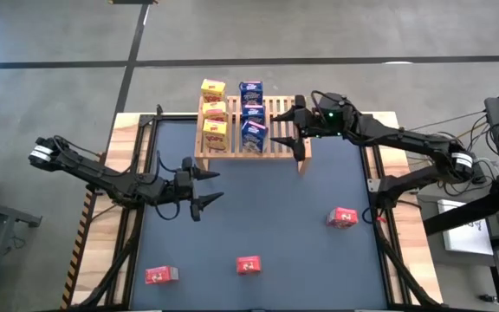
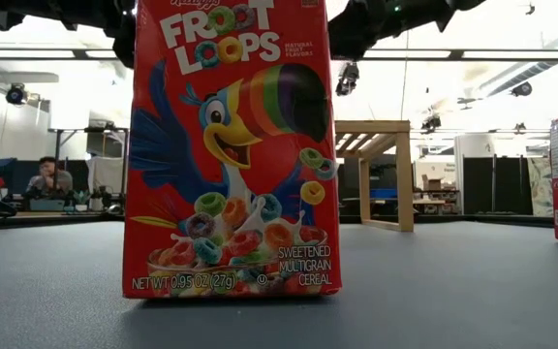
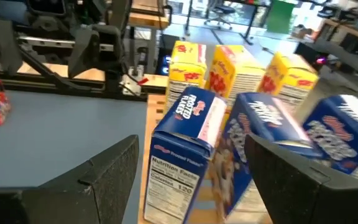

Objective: Stack cereal on shelf
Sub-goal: Put the blue cereal box on the shelf aligned with the other blue cereal boxes

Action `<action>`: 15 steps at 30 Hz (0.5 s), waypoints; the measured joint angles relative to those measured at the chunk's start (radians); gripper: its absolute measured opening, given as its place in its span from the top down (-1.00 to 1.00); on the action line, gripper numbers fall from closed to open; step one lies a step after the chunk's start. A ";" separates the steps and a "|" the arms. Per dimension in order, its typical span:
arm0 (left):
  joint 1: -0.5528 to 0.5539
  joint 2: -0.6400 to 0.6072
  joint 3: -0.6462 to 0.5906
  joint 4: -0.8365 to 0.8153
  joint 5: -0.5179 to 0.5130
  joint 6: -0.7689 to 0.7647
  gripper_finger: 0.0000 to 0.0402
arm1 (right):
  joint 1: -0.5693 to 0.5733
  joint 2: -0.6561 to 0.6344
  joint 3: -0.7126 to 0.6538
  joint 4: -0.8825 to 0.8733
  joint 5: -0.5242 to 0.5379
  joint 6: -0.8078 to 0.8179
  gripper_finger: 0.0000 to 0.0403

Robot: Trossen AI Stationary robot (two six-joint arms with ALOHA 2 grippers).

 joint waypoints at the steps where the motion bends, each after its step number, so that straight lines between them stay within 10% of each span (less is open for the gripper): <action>1: 0.000 0.000 0.000 -0.002 0.000 0.000 -0.39 | 0.002 -0.014 0.000 -0.016 0.013 -0.001 -0.40; 15: 0.000 0.000 0.000 -0.016 0.000 0.014 -0.39 | 0.100 -0.126 -0.233 0.095 0.029 0.088 -0.35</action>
